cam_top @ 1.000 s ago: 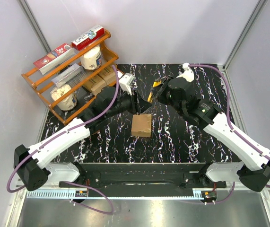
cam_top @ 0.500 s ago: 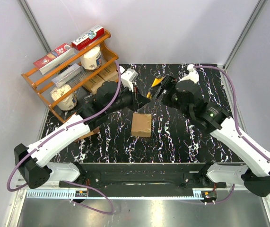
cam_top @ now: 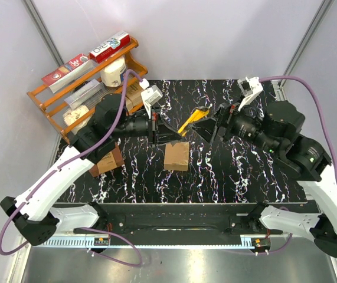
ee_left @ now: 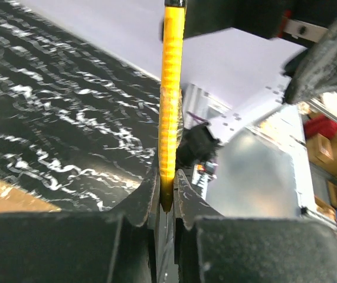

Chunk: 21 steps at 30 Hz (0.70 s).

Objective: Unpack the express box

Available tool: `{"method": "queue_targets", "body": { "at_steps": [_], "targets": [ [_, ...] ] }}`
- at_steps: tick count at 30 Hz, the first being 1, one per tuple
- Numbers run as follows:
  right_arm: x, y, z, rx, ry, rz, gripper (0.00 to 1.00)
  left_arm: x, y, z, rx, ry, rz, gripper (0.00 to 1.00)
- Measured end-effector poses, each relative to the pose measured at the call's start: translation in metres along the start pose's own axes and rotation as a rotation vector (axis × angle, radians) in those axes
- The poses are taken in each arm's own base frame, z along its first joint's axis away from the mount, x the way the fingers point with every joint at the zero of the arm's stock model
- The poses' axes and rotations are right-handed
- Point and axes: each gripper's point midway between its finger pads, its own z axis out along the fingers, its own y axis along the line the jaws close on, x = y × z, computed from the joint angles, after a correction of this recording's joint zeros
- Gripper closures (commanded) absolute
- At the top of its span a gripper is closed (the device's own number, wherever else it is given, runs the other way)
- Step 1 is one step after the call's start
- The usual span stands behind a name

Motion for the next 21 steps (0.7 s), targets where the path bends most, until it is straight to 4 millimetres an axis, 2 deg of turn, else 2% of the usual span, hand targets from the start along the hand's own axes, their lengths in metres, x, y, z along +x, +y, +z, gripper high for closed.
{"method": "queue_targets", "body": {
  "at_steps": [5,9,15,21],
  "targets": [
    [-0.007,0.033,-0.020,-0.154,0.045,-0.055,0.04,-0.004,-0.041,-0.014,0.174,0.017,0.016,1.00],
    [-0.006,0.056,-0.029,-0.267,0.092,-0.064,0.09,-0.008,-0.059,-0.022,0.253,0.007,0.024,1.00],
    [0.015,0.070,-0.024,-0.374,0.205,-0.049,0.12,-0.014,-0.076,-0.027,0.341,-0.002,0.015,1.00],
    [0.027,0.075,-0.021,-0.412,0.274,-0.020,0.14,-0.002,-0.078,-0.025,0.391,0.038,-0.011,1.00]
  ]
}}
